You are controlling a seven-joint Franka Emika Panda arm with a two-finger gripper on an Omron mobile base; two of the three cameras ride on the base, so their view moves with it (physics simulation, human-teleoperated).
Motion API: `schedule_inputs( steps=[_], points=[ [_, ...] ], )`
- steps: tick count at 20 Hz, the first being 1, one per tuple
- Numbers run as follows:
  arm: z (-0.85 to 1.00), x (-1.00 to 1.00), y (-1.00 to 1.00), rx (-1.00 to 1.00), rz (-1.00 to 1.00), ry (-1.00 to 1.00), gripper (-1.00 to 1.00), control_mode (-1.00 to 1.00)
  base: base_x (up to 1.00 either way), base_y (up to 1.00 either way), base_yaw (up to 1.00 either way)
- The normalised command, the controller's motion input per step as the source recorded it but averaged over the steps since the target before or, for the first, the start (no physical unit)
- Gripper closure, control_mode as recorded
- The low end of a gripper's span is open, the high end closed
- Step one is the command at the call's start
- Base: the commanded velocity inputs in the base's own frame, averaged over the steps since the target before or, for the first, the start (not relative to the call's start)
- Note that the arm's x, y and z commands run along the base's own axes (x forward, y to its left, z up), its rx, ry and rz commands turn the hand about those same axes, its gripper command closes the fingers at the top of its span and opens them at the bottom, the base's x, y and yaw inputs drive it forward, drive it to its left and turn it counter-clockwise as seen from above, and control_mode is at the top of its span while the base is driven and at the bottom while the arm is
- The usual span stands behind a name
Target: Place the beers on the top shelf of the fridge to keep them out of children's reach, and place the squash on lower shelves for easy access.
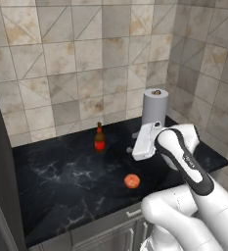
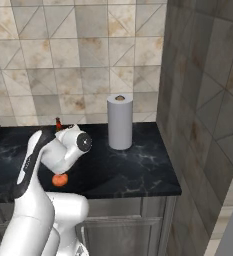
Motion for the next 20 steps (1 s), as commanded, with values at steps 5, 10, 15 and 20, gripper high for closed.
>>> schedule_inputs(
  steps=[5,10,15,20],
  points=[
    [0.0,0.06,0.02,0.03,0.14,-0.05,-1.0,-1.0,0.0,0.0,0.0],
    [0.01,0.12,0.1,0.03,0.08,0.0,-1.0,-1.0,0.0,0.0,0.0],
    [0.07,0.2,0.15,0.02,0.01,0.0,-1.0,-1.0,0.0,0.0,0.0],
    [0.05,0.23,0.21,0.0,0.0,0.0,-1.0,-1.0,0.0,0.0,0.0]
  ],
)
